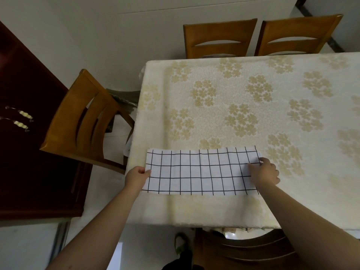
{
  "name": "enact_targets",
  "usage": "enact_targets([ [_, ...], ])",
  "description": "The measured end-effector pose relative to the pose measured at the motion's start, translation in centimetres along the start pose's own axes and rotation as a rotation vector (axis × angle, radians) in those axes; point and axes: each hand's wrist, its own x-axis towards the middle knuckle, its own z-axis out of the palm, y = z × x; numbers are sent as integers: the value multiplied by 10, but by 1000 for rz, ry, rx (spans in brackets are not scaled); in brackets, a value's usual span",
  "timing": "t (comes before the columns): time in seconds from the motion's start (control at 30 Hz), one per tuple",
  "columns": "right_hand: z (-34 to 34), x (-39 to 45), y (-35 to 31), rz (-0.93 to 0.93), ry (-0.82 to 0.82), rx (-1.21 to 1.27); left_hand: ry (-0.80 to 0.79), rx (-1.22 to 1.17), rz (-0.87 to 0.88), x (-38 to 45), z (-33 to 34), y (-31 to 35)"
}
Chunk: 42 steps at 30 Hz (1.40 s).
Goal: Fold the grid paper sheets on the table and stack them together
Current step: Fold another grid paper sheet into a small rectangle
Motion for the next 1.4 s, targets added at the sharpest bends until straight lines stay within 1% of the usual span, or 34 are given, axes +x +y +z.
enact_targets([
  [0.13,-9,8,3,79,-63,-5,19,-8,17,-1,0,4],
  [0.23,-10,12,4,96,-93,-13,22,-119,14,2,1,6],
  [0.3,-10,14,5,104,-119,-27,23,-149,10,6,1,6],
  [0.37,-10,15,5,112,-113,-19,17,-129,8,9,3,6],
  [0.5,-12,12,4,107,-52,22,-8,-97,26,6,7,10],
  [0.63,-15,15,6,115,-104,1,26,-17,36,4,7,10],
  [0.73,-14,20,8,126,-124,10,54,1,44,4,6,9],
  [0.9,-13,20,10,76,-133,151,77,28,64,0,4,13],
  [1.03,-17,15,9,43,-109,251,91,-2,56,1,3,11],
  [1.23,-21,13,20,50,-117,193,113,2,30,2,5,8],
  [1.4,-18,8,29,75,-101,122,119,-37,14,6,6,5],
])
